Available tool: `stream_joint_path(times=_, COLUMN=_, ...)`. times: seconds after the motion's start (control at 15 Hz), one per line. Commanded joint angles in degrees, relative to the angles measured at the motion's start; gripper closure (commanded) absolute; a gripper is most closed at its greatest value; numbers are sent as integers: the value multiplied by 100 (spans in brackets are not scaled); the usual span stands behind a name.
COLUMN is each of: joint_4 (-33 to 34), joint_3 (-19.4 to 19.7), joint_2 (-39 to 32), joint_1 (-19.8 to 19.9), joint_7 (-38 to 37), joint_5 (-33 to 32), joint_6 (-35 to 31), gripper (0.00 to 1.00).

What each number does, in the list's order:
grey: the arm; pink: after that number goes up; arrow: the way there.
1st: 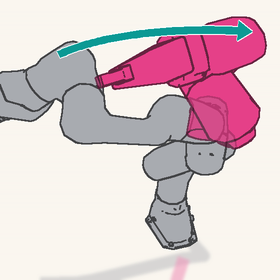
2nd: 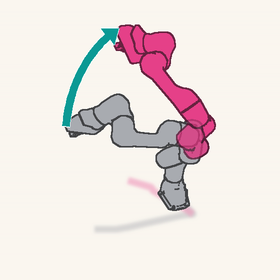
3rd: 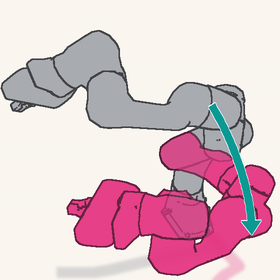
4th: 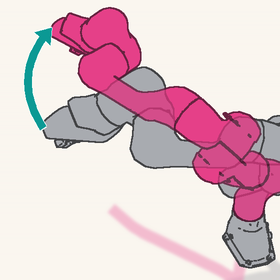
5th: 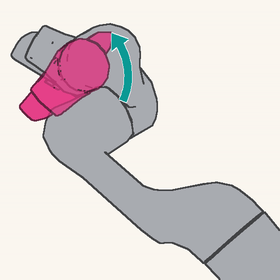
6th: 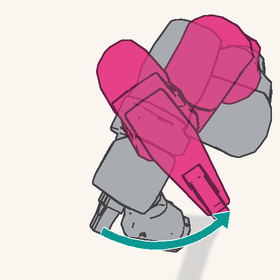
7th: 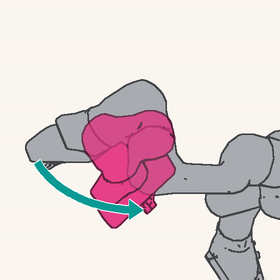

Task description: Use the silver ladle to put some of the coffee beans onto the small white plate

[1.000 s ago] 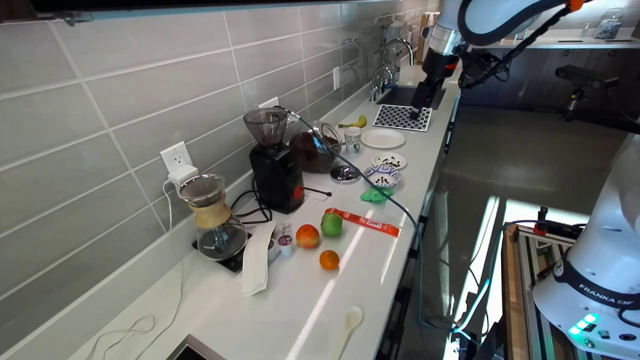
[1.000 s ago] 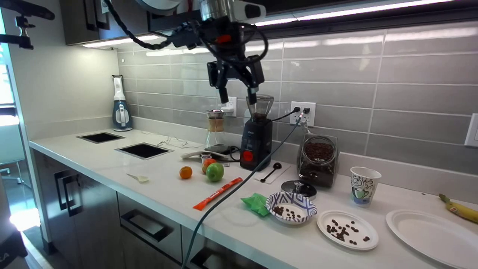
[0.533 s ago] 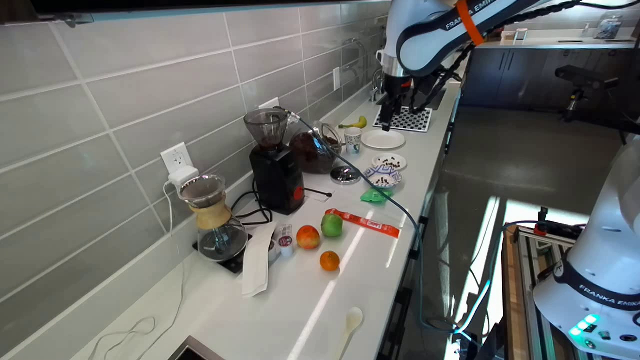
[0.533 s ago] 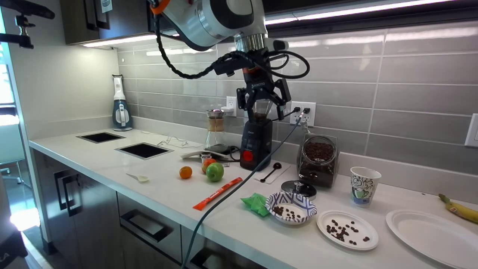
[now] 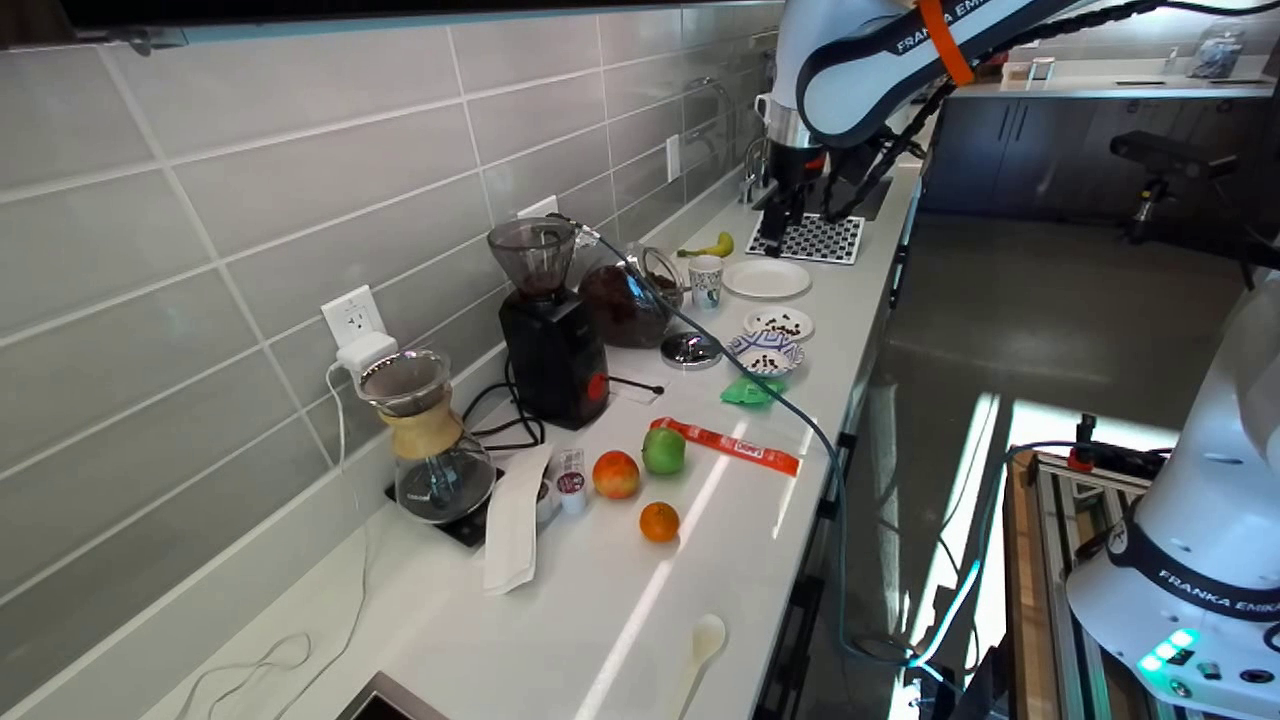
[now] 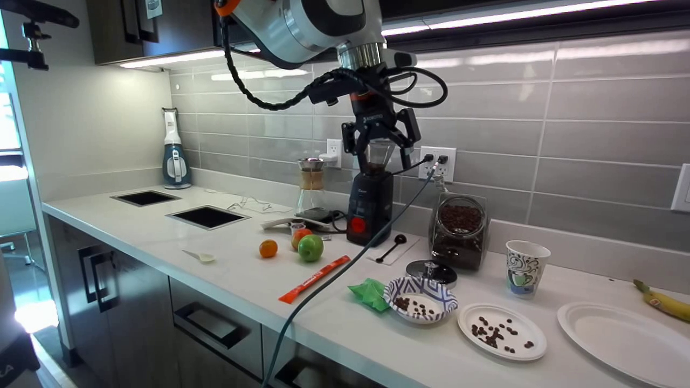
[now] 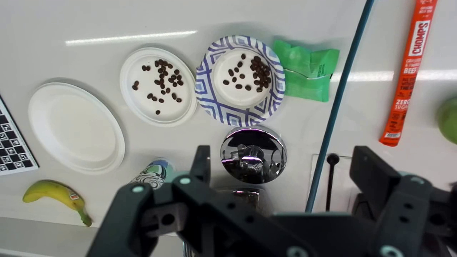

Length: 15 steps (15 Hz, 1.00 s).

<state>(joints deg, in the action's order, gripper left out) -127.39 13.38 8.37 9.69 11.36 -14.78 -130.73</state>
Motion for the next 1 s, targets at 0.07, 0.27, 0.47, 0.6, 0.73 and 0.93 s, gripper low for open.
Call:
stream_joint_path(times=0.07, joint_4=0, joint_3=-63, joint_2=-2, joint_1=65, joint_7=12, joint_5=16, joint_6=13, gripper=0)
stream_joint_path(times=0.27, joint_4=-1, joint_3=-64, joint_2=-2, joint_1=65, joint_7=12, joint_5=16, joint_6=13, gripper=0)
stream_joint_path(times=0.47, joint_4=446, joint_3=-49, joint_2=-632, joint_1=138, joint_7=-268, joint_5=-220, joint_6=-579, gripper=0)
stream_joint_path(times=0.6, joint_4=738, joint_3=-49, joint_2=-1060, joint_1=178, joint_7=-309, joint_5=-427, joint_6=-1080, gripper=0)
stream_joint_path(times=0.73, joint_4=1072, joint_3=-39, joint_2=-1535, joint_1=201, joint_7=-440, joint_5=-904, joint_6=-1510, gripper=0)
stream_joint_path(times=0.93, joint_4=1600, joint_3=102, joint_2=-2195, joint_1=97, joint_7=-801, joint_5=-1901, joint_6=-1854, gripper=0)
